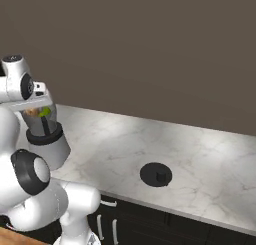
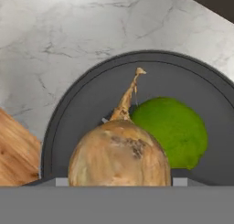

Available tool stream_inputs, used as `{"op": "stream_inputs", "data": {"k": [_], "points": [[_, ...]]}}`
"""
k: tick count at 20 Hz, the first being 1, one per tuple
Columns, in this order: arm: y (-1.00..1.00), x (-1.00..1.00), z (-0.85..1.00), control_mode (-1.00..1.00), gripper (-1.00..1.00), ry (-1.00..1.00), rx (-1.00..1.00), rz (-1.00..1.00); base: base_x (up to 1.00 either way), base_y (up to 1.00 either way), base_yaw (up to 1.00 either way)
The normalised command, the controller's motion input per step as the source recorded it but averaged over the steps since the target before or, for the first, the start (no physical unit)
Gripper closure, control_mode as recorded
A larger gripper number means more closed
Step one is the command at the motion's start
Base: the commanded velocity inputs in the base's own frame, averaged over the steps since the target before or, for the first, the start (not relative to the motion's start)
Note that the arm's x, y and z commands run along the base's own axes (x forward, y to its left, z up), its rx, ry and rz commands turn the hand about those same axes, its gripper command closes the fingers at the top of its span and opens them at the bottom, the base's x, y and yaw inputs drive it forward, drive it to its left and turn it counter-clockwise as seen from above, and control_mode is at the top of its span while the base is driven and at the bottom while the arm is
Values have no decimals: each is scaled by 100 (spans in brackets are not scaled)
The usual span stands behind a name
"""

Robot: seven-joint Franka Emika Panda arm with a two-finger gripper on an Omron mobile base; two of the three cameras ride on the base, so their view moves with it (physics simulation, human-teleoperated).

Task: Grab the lime and onion from the fridge, place them in the blender, close the lid, and turn on the blender to create a marinade.

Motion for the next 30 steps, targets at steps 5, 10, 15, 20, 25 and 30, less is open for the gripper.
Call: {"op": "stream_inputs", "data": {"k": [5, 10, 15, 20, 25, 30], "points": [[-12, -3, -60, -100, -100, 2, -1, 7, 0, 0, 0], [-18, -14, -21, -100, -100, -2, 0, 9, 0, 0, 0], [-1, -9, 10, -100, -100, 0, 0, 4, 0, 0, 0], [-1, -23, 54, -100, -100, -1, 2, 0, 0, 0, 0], [-52, -45, 29, -100, -100, -11, 2, 0, 0, 0, 0], [-100, -64, -11, -100, -100, -7, 17, -2, 0, 0, 0]]}}
